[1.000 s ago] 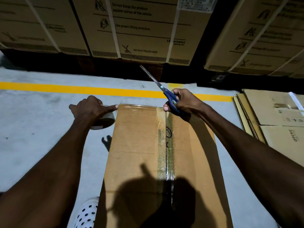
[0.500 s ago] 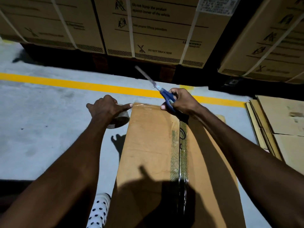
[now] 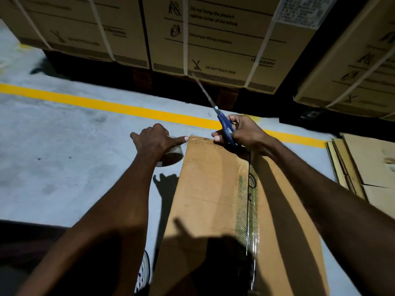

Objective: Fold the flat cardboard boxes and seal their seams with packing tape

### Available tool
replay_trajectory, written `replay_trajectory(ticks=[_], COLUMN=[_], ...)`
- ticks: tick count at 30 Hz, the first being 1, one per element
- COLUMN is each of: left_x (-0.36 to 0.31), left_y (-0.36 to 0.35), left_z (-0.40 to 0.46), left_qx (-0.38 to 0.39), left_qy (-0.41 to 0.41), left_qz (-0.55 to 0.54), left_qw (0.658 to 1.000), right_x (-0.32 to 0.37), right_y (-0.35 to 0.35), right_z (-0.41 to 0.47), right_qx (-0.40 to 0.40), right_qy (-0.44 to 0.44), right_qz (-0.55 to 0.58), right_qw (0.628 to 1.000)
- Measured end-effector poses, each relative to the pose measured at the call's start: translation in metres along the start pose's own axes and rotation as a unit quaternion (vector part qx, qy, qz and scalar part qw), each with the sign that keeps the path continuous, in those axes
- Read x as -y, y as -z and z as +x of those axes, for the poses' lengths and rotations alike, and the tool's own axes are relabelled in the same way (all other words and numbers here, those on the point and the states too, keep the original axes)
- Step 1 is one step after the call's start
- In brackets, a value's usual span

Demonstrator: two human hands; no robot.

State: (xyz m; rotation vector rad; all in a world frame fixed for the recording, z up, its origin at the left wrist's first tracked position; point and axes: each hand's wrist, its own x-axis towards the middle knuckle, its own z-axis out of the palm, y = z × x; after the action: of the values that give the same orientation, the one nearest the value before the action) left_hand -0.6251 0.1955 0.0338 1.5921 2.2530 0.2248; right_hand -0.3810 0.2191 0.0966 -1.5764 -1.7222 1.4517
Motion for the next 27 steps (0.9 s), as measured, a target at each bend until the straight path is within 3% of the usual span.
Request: replay_trajectory(ticks=[3,6,10,14,18,23,27], left_x=[0.001,0.01,0.031,0.031,0.029,0.029,0.037], left_y=[0.0,0.0,0.007,0.011,0.0,0.009,0.025], left_z=[0.0,0.001,0.012,0.01,0.008,-0.003,-0.008], left_qx=[0.003,0.031,0.087,0.106,0.121,0.172,0.24], left_qy=[0.004,-0.007,-0.043,-0.111,-0.107,-0.071,-0.057], left_qz=[-0.002,-0.049,-0.192,-0.194,-0.214,-0.316,-0.3], left_qw=[1.0,0.998,0.977,0.969,0.963,0.93,0.921], right_x=[0.004,-0.001,0.002,0.019,0.027,0.011,0.014], right_y=[-0.029,-0.037,-0.035,-0.031,-0.058,-0.074,-0.076], right_z=[0.014,0.018,0.019,0.026,0.025,0.029,0.022], right_qx=[-0.033,-0.038,-0.018,0.017,0.029,-0.009,-0.036], right_qy=[0.039,0.027,0.03,0.019,-0.001,-0.004,-0.017], right_qz=[-0.049,-0.013,-0.084,-0.138,0.009,0.076,0.061], right_qw=[0.997,0.999,0.996,0.99,1.0,0.997,0.997])
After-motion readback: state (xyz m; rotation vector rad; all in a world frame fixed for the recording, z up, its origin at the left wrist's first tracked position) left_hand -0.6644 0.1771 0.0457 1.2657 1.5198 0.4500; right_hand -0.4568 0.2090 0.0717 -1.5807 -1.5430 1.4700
